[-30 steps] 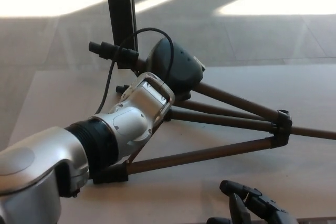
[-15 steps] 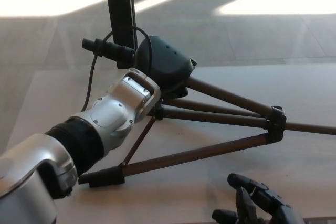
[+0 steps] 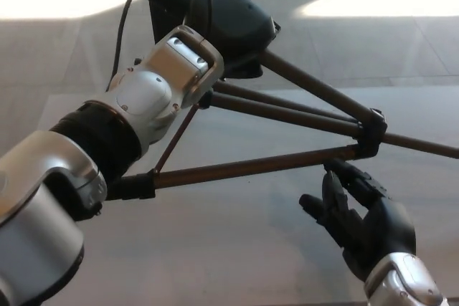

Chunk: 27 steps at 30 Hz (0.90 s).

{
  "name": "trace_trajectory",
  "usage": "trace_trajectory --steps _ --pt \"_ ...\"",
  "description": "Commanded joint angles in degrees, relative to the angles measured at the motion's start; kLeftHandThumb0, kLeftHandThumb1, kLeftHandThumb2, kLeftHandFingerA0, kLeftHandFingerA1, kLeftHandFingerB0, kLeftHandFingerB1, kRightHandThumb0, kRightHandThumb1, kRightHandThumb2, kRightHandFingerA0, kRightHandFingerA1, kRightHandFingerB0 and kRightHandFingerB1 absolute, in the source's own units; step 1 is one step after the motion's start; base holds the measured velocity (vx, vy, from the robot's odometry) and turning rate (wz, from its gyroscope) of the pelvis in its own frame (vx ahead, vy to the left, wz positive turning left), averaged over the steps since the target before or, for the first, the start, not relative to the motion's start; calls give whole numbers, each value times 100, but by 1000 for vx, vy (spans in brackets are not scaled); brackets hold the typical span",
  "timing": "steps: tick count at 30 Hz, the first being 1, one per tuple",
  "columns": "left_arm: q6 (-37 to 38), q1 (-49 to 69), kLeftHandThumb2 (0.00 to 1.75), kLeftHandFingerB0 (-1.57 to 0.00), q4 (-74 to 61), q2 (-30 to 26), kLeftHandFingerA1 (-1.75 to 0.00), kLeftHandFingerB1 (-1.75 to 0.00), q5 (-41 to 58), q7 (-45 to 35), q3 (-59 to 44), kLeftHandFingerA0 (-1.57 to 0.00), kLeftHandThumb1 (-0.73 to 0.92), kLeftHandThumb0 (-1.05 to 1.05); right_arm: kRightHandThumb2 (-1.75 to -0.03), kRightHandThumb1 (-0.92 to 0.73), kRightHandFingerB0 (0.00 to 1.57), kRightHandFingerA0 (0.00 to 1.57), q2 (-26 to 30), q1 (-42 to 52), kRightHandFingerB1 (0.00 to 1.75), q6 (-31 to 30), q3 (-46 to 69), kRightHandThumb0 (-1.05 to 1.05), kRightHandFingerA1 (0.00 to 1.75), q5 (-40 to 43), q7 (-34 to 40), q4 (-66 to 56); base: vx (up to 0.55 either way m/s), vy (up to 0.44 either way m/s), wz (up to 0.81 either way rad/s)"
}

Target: Use both hands of the robot to pick up the tripod lying in the middle of the desk and make it stand upright on the desk

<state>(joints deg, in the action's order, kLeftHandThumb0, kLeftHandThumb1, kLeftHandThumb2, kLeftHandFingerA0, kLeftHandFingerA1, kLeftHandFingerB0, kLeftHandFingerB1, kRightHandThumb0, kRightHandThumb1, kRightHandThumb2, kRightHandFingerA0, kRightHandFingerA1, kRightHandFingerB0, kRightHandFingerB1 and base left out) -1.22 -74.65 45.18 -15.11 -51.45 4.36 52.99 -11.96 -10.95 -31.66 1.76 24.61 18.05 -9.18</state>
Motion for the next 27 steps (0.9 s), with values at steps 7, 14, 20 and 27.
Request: trace_trajectory --steps 7,14,20,27 --pt "142 -150 65 -91 -233 3 -159 -93 -176 -241 -378 -94 56 -30 -61 -70 24 15 -1134 -309 46 -895 375 -57 71 798 611 642 0 0 0" --pt "147 -138 65 -89 -237 92 -168 -111 -256 -148 -392 -93 56 -32 -59 -70 30 16 -1283 181 50 -1231 1 -61 82 938 491 1103 0 0 0" --pt "150 -130 65 -85 -291 35 -172 -116 -418 -78 -351 -93 59 -30 -61 -69 50 47 -1314 722 62 -1285 -567 -63 97 991 291 1295 0 0 0" --pt "287 -232 71 -83 -187 57 -172 -123 -310 -184 -397 -92 59 -30 -61 -68 54 59 -733 1640 72 -977 -1588 -67 104 899 -372 1440 0 0 0"
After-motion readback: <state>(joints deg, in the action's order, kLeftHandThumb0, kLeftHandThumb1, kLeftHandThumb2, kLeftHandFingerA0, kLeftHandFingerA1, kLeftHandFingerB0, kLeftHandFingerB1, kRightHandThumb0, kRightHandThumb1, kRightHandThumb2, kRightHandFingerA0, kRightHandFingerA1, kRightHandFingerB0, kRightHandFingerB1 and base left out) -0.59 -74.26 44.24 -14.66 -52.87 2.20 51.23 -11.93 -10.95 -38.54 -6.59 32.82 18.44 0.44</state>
